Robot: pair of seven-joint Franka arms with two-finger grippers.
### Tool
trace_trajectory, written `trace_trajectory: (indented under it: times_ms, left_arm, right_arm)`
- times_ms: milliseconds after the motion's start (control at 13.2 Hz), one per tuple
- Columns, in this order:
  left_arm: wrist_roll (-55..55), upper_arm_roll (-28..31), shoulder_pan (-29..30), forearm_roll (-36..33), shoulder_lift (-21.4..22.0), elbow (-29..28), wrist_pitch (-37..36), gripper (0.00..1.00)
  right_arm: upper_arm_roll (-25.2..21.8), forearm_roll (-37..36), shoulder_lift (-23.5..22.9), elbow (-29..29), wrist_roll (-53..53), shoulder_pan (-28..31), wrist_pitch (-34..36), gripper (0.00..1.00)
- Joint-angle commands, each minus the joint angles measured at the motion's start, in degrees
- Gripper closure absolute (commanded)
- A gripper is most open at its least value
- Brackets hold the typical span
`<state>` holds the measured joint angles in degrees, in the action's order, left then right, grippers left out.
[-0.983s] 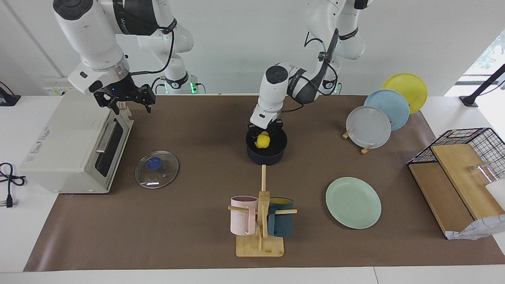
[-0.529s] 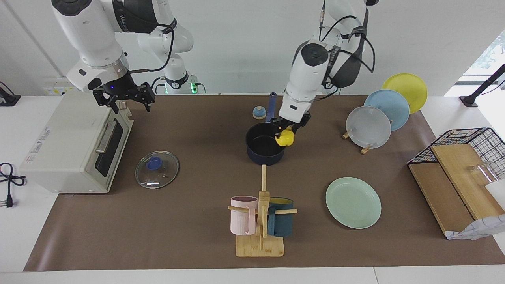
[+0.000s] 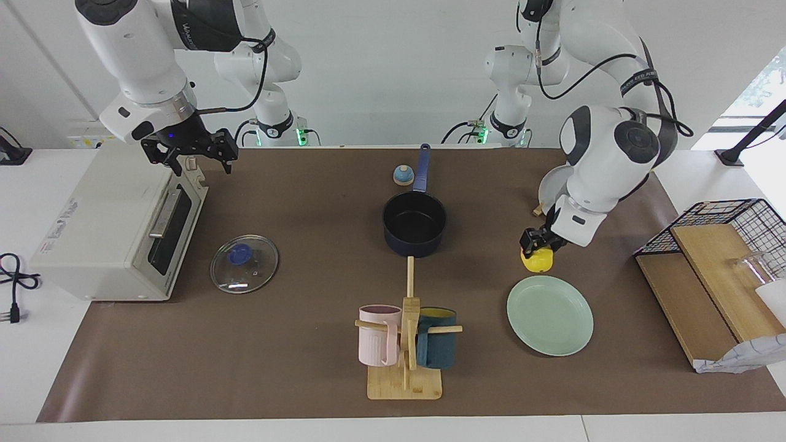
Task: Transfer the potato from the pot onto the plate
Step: 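Lift the yellow potato from the pot and carry it to the green plate, then lower the potato onto the green plate and open the left gripper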
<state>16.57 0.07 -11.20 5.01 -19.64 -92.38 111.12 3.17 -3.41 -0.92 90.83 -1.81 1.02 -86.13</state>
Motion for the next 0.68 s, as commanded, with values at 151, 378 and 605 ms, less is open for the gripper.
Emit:
trace_trajectory:
  times_ms: [151, 378, 605]
  left_arm:
    - [-1.7, -0.5, 1.3, -3.9, -7.0, 0.4, 8.4, 1.00]
    - [-1.7, -0.6, 1.2, -4.5, -7.6, -1.0, 10.2, 1.00]
    - [-1.9, -0.5, 1.2, -4.6, -7.5, -3.3, 12.8, 1.00]
  right_arm:
    - [0.4, 1.0, 0.1, -0.7, 1.7, 1.3, 0.6, 0.00]
    - [0.4, 1.0, 0.4, -0.6, 3.4, 1.7, 0.4, 0.00]
    - [0.5, 1.0, 0.4, -0.6, 3.8, 1.7, 0.4, 0.00]
